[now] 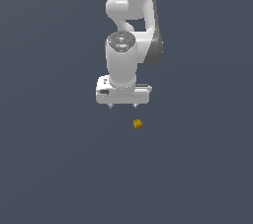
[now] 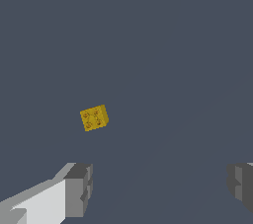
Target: Pick up the object and move it to a goal position.
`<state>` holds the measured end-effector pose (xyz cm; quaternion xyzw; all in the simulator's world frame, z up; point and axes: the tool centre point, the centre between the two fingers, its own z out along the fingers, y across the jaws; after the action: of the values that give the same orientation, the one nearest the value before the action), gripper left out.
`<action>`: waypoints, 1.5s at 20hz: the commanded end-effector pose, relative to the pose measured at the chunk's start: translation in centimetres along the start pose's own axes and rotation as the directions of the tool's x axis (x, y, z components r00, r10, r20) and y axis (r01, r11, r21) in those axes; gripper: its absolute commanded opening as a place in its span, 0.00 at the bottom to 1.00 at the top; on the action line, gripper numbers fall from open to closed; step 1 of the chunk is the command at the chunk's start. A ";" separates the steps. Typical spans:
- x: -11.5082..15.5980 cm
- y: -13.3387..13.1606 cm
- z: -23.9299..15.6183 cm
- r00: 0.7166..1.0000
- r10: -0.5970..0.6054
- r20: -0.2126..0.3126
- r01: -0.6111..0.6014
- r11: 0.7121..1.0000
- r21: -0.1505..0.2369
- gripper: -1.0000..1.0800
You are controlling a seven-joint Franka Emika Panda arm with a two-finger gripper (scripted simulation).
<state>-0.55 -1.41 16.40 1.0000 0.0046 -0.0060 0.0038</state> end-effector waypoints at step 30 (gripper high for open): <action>1.9 -5.4 7.3 0.973 -0.232 -0.011 0.232 0.973 -0.006 0.96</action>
<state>1.13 3.09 9.91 0.9939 0.1097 -0.0011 0.0078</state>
